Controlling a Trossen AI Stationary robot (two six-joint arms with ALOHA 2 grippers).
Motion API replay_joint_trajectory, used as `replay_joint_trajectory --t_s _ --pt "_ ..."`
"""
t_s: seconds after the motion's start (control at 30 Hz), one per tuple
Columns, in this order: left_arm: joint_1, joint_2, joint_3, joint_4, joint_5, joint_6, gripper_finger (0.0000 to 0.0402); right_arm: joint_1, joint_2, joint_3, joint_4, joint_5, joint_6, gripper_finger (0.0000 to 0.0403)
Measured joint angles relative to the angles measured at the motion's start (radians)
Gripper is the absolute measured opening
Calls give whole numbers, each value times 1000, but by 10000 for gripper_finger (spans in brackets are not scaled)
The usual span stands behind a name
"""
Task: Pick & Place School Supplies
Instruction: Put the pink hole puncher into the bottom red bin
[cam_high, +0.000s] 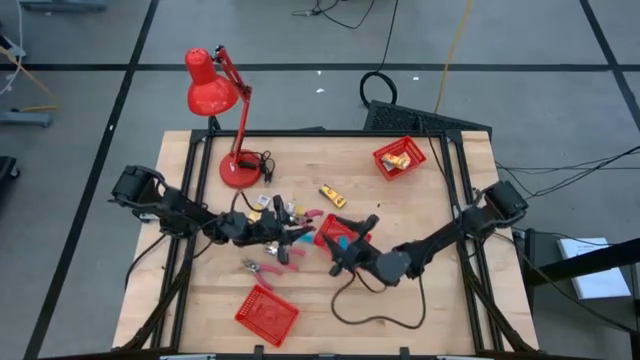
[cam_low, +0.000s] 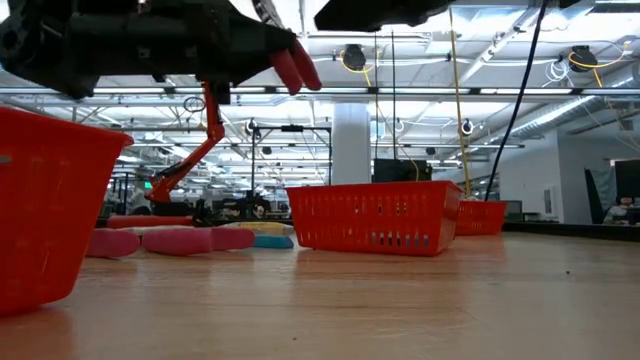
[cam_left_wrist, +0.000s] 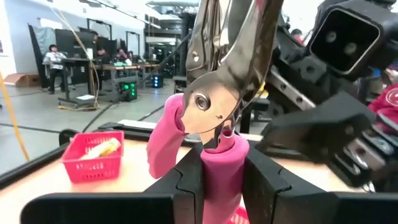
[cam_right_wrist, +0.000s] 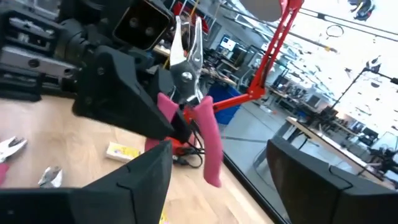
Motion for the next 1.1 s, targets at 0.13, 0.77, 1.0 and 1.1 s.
replay_joint_trajectory --t_s 0.13,0.77,1.0,1.1 --pt "-73 0 -34 0 -71 -10 74 69 0 0 -1 71 -24 235" --pt "-681 -1 0 -224 -644 -319 71 308 0 -33 -17 339 18 212" --pt "-751 -1 140 -540 -655 -527 71 310 0 -42 -17 358 25 212" --pt "-777 3 196 -650 -664 -623 71 310 0 -42 -17 358 25 212"
